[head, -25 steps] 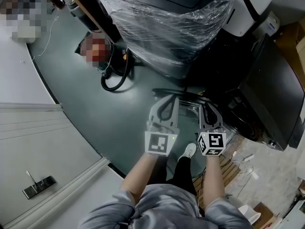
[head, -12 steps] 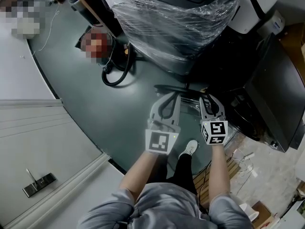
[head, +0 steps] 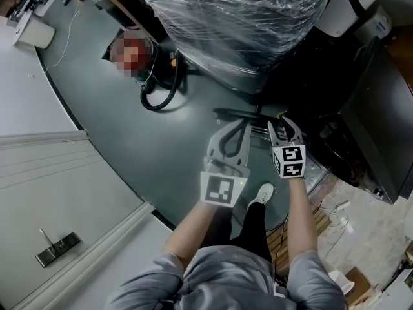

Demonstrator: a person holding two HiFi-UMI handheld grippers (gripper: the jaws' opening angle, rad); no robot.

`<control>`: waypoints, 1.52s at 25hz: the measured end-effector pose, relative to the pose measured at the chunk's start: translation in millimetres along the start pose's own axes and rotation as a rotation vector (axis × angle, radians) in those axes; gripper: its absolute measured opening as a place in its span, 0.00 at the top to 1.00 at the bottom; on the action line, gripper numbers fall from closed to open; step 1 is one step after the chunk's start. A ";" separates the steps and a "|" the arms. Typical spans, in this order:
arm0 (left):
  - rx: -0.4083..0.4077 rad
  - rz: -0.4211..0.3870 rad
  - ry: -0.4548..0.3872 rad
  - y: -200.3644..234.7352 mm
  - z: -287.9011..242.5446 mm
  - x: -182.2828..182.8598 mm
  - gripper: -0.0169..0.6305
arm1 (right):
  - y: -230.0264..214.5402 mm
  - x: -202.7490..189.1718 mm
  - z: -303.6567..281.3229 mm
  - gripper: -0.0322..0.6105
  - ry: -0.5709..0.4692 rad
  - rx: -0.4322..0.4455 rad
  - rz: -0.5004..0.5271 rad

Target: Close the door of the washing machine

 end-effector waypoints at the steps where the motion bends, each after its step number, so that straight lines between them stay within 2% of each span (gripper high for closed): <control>1: -0.002 -0.003 0.003 -0.2 -0.3 -0.8 0.98 | -0.9 -2.7 -4.3 0.77 0.008 0.000 0.000; 8: -0.012 -0.034 0.011 1.6 1.0 -4.4 0.98 | -5.2 -22.2 -31.5 0.74 0.075 0.012 -0.023; 16: -0.002 -0.016 0.009 3.2 4.1 -6.4 0.98 | -2.1 -39.9 -45.3 0.70 0.137 0.039 -0.089; 38: -0.005 0.010 0.012 -6.6 12.0 -9.3 0.98 | 7.5 -49.6 -29.4 0.69 0.163 0.062 -0.139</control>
Point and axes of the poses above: the fingertips, and each gripper's own axes: z backward along the fingers, y to its left, x out of its top, the point moved 10 cm from there along z, backward along the fingers, and after that the axes turned 1 degree about z, right-handed, at the moved point
